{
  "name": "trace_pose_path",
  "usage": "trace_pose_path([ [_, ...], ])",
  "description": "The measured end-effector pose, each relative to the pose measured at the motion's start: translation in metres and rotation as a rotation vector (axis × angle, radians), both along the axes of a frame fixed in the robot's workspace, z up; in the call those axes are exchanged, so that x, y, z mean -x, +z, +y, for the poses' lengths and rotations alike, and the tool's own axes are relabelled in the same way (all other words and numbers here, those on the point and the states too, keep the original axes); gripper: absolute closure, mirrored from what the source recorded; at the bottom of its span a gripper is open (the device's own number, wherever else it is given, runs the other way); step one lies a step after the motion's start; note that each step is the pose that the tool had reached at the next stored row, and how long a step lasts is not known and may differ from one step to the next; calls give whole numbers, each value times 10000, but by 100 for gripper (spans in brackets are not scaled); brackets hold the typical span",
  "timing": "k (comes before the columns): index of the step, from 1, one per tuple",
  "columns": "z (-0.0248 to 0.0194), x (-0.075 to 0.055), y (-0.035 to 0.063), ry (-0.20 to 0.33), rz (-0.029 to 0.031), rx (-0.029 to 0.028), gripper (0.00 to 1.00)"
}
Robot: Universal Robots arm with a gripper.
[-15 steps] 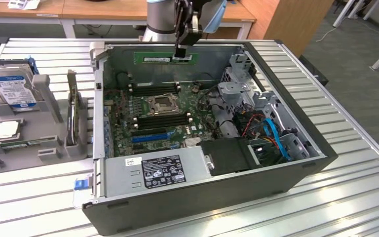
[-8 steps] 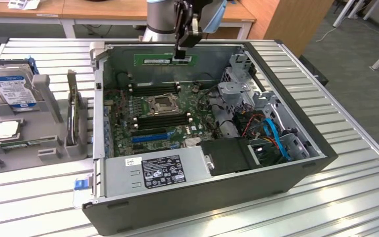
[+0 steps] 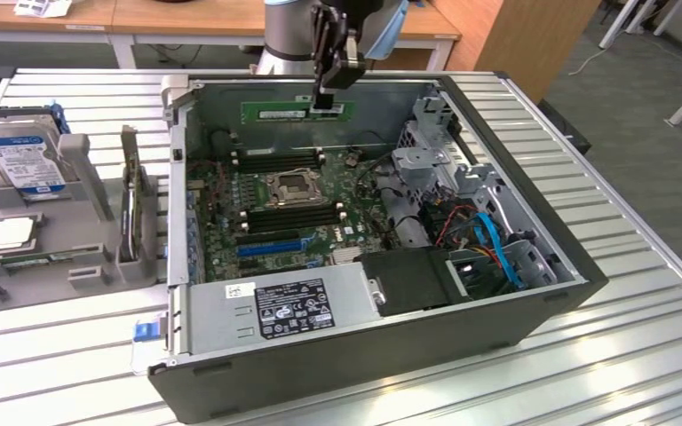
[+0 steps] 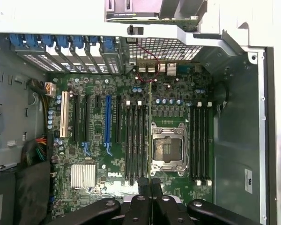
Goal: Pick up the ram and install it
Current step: 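Pick up the ram and move it above insertion slot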
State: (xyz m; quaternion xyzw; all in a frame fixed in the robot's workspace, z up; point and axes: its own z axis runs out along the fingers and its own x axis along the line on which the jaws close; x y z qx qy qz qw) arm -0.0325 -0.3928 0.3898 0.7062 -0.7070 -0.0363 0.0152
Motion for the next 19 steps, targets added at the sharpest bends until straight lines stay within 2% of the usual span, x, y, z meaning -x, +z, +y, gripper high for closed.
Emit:
trace_pose_path([
  [7,0,0,-78,1,-1,-2,88],
  [19,0,0,-295,2,-1,-2,88],
])
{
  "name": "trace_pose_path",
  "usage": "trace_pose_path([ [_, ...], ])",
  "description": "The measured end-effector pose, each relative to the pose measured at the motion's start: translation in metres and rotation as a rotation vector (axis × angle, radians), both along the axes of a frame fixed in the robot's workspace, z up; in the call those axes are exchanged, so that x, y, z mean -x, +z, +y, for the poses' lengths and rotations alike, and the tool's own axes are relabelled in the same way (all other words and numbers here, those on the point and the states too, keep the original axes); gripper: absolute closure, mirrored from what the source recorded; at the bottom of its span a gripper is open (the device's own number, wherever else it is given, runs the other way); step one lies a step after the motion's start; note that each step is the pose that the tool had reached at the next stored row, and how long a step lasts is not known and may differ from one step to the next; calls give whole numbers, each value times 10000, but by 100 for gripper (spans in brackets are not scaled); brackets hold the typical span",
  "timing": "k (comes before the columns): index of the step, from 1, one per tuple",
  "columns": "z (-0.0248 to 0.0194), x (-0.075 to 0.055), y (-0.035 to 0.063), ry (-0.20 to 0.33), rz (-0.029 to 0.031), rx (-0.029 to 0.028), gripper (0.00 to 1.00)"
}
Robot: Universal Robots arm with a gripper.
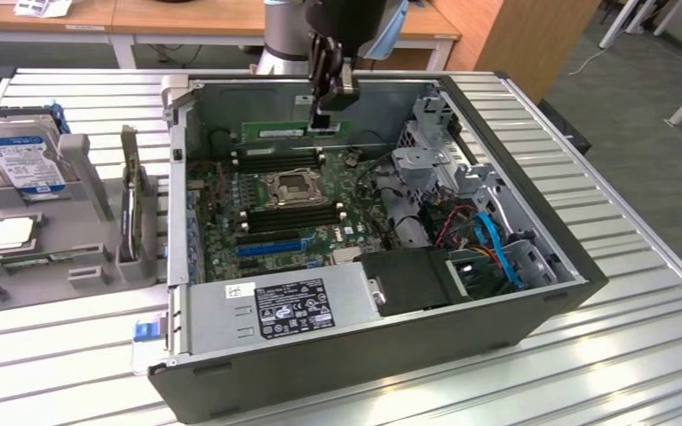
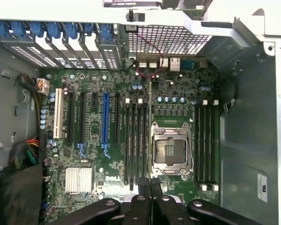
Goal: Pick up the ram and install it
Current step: 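Pick up the ram and move it above insertion slot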
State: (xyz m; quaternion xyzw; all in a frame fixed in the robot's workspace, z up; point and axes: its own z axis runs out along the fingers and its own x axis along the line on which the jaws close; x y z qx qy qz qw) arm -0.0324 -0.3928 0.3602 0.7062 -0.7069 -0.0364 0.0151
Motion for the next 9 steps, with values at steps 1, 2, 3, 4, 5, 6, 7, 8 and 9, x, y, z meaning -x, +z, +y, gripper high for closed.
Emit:
trace_pose_path([
  [1,0,0,-18,0,0,1,88],
  [2,0,0,-36,0,0,0,88],
  [3,0,0,-54,0,0,-1,88],
  [4,0,0,-72,0,0,0,88],
  [5,0,0,-91,-1,0,0,88],
  [6,0,0,-109,0,0,0,88],
  [7,0,0,-126,0,0,0,88],
  [8,0,0,-144,0,0,0,88],
  [9,0,0,-160,0,0,1,88],
])
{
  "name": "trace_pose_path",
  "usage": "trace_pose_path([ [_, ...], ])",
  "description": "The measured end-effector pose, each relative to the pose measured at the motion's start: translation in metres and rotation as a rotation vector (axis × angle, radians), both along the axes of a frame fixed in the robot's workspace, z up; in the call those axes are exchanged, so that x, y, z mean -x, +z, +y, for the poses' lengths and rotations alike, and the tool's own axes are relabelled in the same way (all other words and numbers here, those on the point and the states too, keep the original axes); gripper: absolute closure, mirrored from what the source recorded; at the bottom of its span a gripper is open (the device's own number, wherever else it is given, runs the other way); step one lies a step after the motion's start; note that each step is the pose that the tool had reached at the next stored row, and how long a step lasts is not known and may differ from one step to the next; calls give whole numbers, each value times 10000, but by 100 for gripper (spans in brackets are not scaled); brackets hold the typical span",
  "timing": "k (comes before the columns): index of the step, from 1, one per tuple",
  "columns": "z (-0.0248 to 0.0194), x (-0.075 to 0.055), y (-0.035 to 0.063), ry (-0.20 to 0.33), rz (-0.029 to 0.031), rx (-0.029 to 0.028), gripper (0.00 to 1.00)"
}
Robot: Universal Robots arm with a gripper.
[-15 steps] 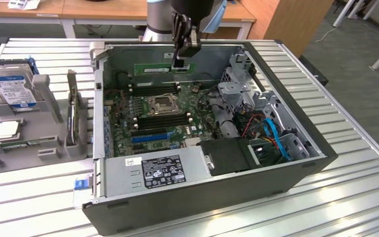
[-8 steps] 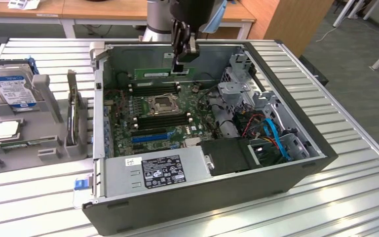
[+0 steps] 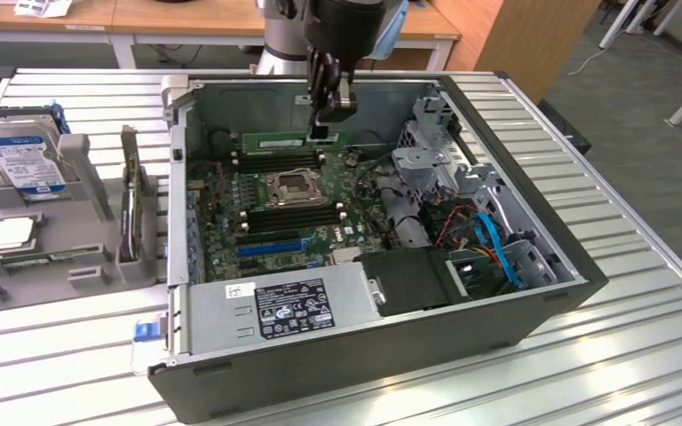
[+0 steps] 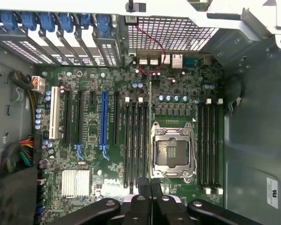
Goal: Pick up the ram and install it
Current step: 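Pick up the ram and move it above insertion slot, then insert the ram into the slot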
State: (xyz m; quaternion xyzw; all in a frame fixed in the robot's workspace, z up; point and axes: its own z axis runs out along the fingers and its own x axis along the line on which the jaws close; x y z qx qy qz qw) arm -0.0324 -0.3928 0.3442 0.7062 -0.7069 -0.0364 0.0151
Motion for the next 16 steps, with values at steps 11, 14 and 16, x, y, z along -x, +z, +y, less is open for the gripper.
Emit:
trace_pose_path([
  [11,0,0,-69,0,0,0,88],
  [14,-2,1,-70,-2,-1,1,88],
  [16,-13,0,-70,0,-1,8,88],
])
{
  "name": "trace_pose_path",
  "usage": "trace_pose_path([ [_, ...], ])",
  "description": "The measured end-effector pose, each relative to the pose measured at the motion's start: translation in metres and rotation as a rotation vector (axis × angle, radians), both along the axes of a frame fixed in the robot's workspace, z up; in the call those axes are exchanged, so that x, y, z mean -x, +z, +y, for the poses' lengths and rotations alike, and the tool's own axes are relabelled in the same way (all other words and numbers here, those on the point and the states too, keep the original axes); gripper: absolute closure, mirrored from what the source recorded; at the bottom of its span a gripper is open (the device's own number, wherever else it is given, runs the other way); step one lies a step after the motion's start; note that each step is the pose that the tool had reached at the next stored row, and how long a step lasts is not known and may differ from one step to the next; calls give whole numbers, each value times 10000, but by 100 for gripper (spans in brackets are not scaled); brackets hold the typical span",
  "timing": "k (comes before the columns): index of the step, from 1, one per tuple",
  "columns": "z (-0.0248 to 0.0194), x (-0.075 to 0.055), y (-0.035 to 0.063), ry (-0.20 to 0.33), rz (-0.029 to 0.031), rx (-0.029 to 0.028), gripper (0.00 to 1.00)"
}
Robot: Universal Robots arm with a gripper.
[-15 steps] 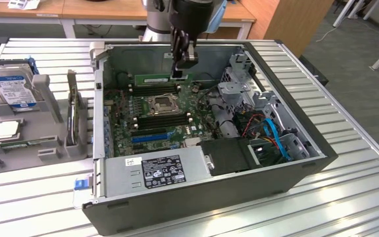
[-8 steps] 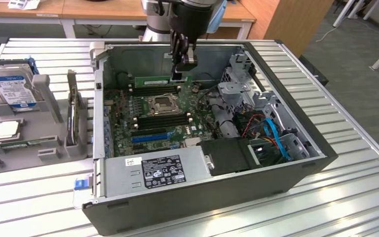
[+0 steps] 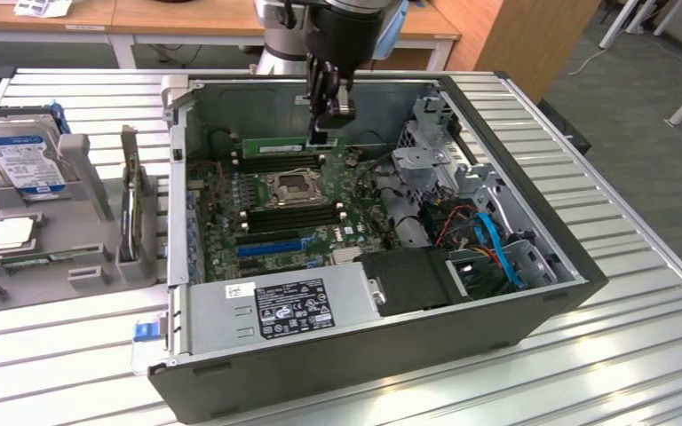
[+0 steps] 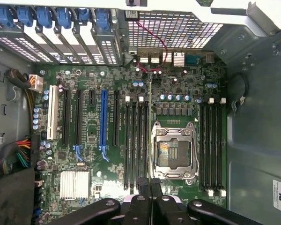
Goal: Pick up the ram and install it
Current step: 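Insert the ram into the slot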
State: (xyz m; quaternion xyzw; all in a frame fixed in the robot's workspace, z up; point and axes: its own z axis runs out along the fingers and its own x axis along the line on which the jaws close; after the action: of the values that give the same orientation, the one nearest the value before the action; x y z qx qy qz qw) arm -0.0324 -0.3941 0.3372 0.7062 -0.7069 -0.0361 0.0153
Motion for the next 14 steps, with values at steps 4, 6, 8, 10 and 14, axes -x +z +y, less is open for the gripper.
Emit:
trace_pose_path([
  [4,-29,0,1,0,1,18,88],
  [6,-46,0,1,0,1,26,88],
  [8,-65,0,1,-1,1,36,88],
  [10,-82,0,1,0,0,44,88],
  [14,-112,0,1,0,1,61,88],
])
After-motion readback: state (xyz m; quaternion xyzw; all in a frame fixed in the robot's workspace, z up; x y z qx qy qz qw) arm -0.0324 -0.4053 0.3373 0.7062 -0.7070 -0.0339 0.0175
